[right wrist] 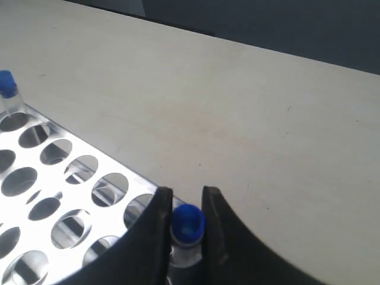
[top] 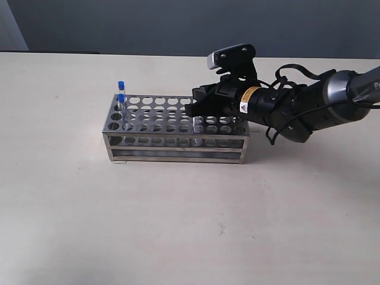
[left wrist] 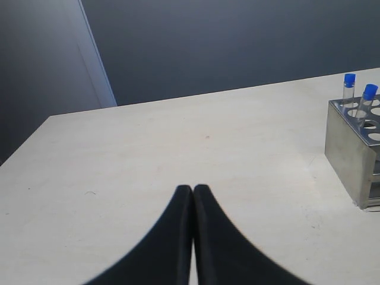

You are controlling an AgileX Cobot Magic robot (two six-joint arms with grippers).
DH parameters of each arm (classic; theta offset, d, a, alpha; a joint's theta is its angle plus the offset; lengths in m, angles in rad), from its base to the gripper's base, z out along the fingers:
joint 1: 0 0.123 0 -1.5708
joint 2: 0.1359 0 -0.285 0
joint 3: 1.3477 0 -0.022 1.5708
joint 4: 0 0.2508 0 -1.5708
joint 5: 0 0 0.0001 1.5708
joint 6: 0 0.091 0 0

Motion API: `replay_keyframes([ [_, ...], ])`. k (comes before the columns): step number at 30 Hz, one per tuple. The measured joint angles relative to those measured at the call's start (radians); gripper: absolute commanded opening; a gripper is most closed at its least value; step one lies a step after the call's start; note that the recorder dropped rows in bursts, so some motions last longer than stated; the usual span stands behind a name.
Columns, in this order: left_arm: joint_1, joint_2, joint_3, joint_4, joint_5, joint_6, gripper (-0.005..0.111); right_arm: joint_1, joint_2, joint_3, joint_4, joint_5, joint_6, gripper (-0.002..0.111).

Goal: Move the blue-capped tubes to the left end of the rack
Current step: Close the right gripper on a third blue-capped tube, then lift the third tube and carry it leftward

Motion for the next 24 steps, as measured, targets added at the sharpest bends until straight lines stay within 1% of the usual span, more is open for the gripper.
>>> replay_keyframes([
  [6, 0.000, 0.000, 0.000, 0.000, 0.000, 0.000, 0.000, 0.000, -0.017, 0.000, -0.014, 0.005, -0.002, -0.001],
  [12, 0.000, 0.000, 0.000, 0.000, 0.000, 0.000, 0.000, -0.002, -0.128, -0.007, -0.030, 0.023, -0.020, -0.001],
  [17, 0.000, 0.000, 0.000, 0.000, 0.000, 0.000, 0.000, 0.008, -0.200, -0.060, -0.060, 0.023, -0.024, -0.001],
  [20, 0.000, 0.000, 0.000, 0.000, 0.000, 0.000, 0.000, 0.040, -0.211, -0.098, -0.104, 0.032, 0.002, -0.001],
  [24, 0.000, 0.000, 0.000, 0.000, 0.000, 0.000, 0.000, 0.112, -0.211, -0.132, -0.155, 0.049, 0.035, -0.001],
])
